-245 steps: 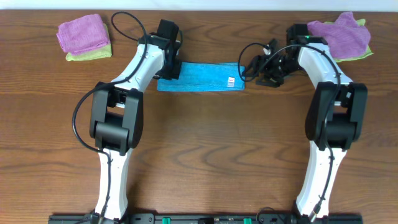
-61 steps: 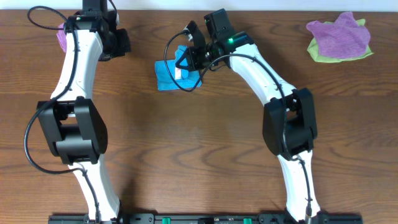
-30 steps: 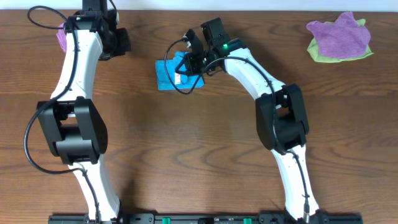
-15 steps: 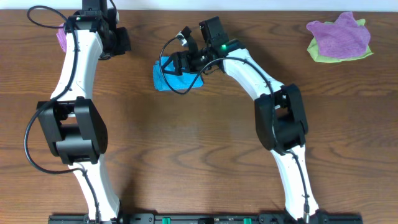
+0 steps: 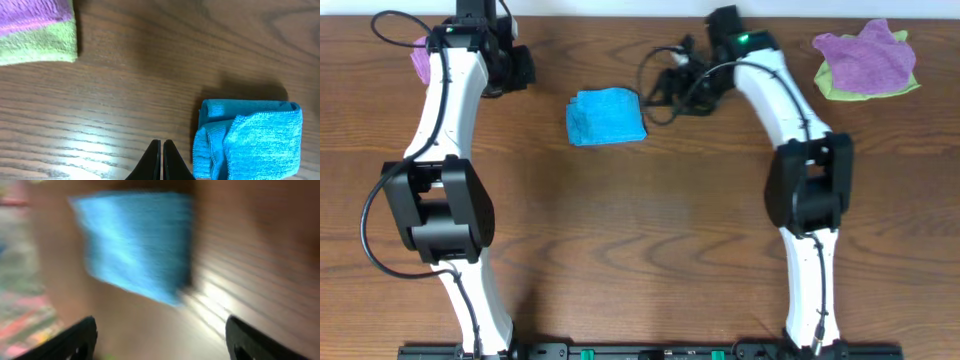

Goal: Fold the cloth

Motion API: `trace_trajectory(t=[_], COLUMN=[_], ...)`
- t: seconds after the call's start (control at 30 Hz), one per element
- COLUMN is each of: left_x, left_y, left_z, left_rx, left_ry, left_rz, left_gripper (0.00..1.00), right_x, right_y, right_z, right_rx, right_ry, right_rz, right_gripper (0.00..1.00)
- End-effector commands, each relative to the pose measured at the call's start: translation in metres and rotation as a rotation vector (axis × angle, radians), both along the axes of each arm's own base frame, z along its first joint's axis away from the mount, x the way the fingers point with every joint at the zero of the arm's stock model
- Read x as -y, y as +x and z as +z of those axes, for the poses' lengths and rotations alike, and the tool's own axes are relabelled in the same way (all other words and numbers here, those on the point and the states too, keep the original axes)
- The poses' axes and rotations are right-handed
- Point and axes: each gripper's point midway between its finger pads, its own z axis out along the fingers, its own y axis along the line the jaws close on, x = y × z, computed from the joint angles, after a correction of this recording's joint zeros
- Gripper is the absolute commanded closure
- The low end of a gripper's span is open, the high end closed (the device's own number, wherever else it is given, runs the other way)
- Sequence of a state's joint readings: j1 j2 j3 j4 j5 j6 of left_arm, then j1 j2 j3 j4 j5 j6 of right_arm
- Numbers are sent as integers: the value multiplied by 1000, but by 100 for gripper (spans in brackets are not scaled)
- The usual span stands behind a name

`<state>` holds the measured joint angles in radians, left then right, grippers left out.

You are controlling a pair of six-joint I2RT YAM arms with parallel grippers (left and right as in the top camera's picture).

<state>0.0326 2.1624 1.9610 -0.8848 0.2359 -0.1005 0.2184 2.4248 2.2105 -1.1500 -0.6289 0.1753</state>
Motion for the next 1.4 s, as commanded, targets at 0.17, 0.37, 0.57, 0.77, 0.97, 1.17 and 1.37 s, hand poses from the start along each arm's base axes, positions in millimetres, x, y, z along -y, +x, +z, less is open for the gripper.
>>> trace_trajectory(t=[0.17,0.37,0.57,0.77,0.97,1.17,1.37], left_x=[13,12,19,25,29,29,46], left_y=[-15,-33,-37,-36,-33,-26,-19], left_z=[-22,-28,-28,-28,-27,-28,-48], left_rx=[-100,-182,-198,-194,-185,-154,-112], left_ry=[-60,-51,-54,-52,-56,-59,-199], left_rz=[-23,-10,-11,-23,-16,-17,-49], left_gripper=[93,94,94,94,94,91,62], right_x=[113,147,193,226,234,247,247], right_y=[-2,-37,-113,-202,-271,-288,-288], right_z=[103,180,214,189,159,160,162], right_rx=[283,387,459,509,595,762,782], right_ry=[-563,-640,-673,-682,-623,-625,-612], right_rz=[-55,-150,-268,-371,-533,-685,-705], right_gripper=[15,21,21,19,10,1,1])
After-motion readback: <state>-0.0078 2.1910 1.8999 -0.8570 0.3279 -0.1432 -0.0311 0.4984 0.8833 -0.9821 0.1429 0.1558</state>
